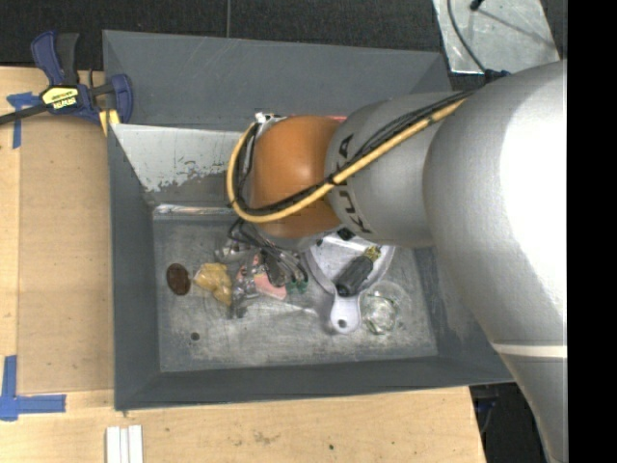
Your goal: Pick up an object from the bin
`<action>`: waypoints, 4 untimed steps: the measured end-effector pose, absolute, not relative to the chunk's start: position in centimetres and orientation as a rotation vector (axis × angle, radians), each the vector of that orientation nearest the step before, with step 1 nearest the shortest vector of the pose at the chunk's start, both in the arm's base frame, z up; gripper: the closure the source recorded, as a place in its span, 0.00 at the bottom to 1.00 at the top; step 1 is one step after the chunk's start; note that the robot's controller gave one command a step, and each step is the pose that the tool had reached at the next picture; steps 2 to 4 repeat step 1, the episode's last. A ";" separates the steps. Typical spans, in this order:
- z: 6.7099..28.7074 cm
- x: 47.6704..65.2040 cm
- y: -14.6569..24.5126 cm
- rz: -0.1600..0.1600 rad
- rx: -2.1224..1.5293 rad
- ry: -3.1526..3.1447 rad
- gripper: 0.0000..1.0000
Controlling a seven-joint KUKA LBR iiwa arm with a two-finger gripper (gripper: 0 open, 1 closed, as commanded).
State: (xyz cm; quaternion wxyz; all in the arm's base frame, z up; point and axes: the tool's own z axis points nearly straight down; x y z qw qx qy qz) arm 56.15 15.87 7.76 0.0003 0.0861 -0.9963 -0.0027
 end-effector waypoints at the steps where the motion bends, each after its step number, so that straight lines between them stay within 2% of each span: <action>1: 21.2 56.5 13.8 0.000 0.272 -3.134 1.00; 4: 21.2 56.5 13.8 0.000 0.272 -3.134 1.00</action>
Offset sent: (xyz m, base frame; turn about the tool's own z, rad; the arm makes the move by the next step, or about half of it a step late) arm 0.0000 0.0000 0.0000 0.0000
